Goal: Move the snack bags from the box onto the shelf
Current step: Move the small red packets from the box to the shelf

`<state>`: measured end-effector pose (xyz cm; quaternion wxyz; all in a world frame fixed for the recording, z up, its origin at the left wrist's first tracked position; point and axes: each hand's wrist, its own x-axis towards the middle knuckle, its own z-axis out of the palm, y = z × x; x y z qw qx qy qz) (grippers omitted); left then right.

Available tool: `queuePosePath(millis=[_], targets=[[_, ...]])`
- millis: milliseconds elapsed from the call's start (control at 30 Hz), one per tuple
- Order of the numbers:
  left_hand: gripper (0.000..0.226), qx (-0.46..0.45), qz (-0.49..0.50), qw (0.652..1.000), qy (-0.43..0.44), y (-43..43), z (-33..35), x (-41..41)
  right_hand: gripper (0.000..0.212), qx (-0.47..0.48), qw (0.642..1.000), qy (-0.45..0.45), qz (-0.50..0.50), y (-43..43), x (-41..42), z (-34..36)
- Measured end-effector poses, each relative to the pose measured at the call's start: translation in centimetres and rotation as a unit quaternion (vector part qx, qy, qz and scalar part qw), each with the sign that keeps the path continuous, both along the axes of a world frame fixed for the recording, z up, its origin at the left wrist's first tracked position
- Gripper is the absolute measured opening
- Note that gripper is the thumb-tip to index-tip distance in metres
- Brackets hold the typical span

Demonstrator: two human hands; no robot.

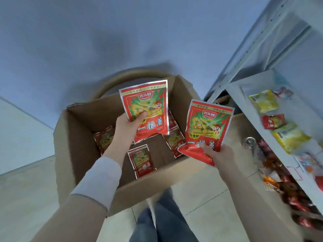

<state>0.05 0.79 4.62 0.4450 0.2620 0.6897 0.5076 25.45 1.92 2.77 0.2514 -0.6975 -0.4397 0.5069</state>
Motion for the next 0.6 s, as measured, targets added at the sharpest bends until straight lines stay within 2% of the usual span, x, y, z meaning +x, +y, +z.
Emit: queuePosePath(millis=[100,233,400,467,600], targets=[[0.011,0.031,-0.061,0.998,0.006,-0.4,3.5,4.7,0.03,0.022,0.998,0.021,-0.062,-2.9,4.2,3.3],[0.008,0.083,-0.169,0.982,0.01,-0.8,8.1,13.6,0.031,0.082,0.986,0.038,-0.142,-7.0,12.3,8.1],[0.015,0.127,-0.308,0.942,0.049,-2.4,12.5,28.2,0.037,0.12,0.967,0.01,-0.226,-14.0,26.1,12.0],[0.01,0.154,-0.349,0.922,0.059,-4.1,14.1,36.7,0.042,0.148,0.951,-0.012,-0.271,-18.0,34.0,13.3],[0.01,0.19,-0.422,0.884,0.062,-8.2,16.0,50.3,0.027,0.172,0.928,-0.038,-0.328,-24.8,45.5,15.7]])
